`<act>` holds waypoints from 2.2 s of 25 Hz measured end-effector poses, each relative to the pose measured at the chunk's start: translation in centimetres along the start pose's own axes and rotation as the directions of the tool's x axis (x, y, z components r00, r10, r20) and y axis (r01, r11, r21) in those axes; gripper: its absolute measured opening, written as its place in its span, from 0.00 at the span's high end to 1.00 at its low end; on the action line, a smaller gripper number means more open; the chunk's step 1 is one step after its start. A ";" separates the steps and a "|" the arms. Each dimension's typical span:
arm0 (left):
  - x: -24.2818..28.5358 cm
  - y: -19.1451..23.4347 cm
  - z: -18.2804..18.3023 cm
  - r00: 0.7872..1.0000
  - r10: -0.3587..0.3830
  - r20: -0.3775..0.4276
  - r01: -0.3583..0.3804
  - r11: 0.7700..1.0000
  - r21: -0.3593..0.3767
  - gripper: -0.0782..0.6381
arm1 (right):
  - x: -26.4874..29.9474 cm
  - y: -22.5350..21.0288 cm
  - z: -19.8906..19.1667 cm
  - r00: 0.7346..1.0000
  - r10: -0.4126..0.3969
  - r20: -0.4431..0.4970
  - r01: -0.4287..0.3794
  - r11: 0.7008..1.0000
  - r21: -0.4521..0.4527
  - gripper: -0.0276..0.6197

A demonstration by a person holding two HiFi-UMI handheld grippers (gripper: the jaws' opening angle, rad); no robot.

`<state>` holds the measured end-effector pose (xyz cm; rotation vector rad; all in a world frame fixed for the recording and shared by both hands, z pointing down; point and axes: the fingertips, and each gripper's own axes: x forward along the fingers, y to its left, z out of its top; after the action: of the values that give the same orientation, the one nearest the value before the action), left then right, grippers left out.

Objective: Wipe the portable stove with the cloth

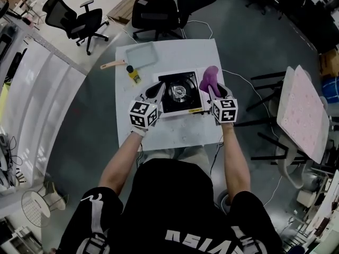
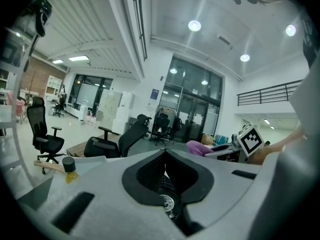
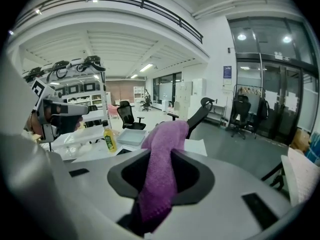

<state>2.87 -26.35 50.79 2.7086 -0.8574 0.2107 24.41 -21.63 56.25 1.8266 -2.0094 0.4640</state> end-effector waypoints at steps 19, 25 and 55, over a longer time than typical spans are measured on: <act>8.6 1.0 -2.7 0.992 0.097 -0.081 -0.099 0.995 -0.019 0.89 | 13.2 -3.7 -5.3 0.963 0.163 -0.214 -0.169 0.985 -0.012 0.79; 10.2 1.7 -3.5 0.988 0.119 -0.102 -0.123 0.992 -0.034 0.89 | 15.7 -4.1 -6.5 0.948 0.194 -0.253 -0.200 0.980 0.002 0.79; 8.9 1.3 -4.5 0.986 0.124 -0.114 -0.130 0.991 -0.041 0.89 | 13.6 -4.4 -10.8 0.928 0.174 -0.329 -0.169 0.985 0.046 0.79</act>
<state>9.18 -30.72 57.33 2.5730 -0.9898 0.3597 28.33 -28.63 72.27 1.4680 -1.9374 0.7859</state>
